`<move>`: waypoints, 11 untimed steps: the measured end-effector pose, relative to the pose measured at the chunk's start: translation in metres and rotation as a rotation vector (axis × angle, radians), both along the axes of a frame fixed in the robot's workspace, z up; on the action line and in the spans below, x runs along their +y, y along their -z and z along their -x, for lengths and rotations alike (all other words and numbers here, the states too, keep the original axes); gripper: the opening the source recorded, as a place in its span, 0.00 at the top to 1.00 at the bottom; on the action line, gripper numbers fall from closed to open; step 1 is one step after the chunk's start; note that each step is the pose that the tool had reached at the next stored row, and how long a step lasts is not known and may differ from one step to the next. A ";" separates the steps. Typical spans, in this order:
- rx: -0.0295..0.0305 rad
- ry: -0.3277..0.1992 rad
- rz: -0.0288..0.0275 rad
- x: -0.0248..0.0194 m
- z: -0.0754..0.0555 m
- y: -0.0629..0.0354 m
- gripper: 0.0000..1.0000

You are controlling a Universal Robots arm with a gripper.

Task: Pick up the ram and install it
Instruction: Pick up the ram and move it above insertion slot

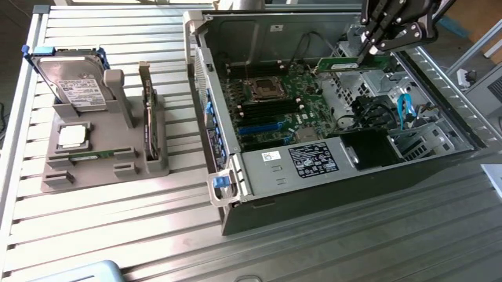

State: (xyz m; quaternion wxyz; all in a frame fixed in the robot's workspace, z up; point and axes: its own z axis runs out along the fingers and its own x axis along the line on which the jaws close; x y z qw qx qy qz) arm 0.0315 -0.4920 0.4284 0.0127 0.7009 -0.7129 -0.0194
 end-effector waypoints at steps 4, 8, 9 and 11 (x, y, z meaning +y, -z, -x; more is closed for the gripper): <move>0.0000 0.000 -0.0001 0.0000 -0.004 0.0003 0.87; -0.0448 0.000 0.0000 0.0000 -0.003 0.0009 0.87; -0.0448 0.000 0.0000 0.0000 -0.003 0.0009 0.87; -0.0449 0.000 0.0000 0.0031 -0.003 0.0012 0.87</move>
